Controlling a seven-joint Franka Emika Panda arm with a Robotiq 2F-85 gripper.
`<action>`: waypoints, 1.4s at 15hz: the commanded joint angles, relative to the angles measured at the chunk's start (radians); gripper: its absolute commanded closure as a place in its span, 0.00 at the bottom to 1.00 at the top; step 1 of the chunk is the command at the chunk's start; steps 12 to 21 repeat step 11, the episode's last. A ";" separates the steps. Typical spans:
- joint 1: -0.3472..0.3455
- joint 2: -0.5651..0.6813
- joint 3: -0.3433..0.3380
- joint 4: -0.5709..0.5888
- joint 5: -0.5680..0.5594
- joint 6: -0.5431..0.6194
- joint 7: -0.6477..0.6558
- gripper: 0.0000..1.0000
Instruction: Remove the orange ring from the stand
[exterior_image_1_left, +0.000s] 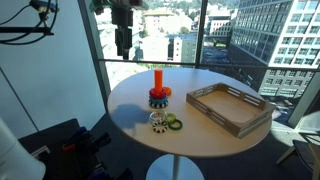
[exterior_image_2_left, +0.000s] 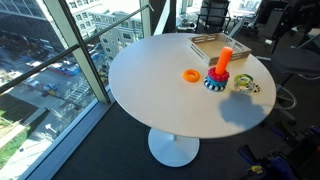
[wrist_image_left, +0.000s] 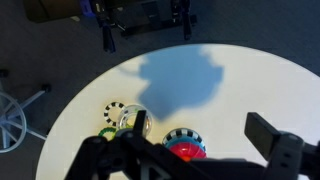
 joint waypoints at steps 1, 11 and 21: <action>-0.022 -0.115 0.005 -0.060 0.003 0.004 -0.026 0.00; -0.034 -0.126 0.019 -0.058 0.006 -0.002 -0.008 0.00; -0.034 -0.126 0.019 -0.058 0.006 -0.002 -0.008 0.00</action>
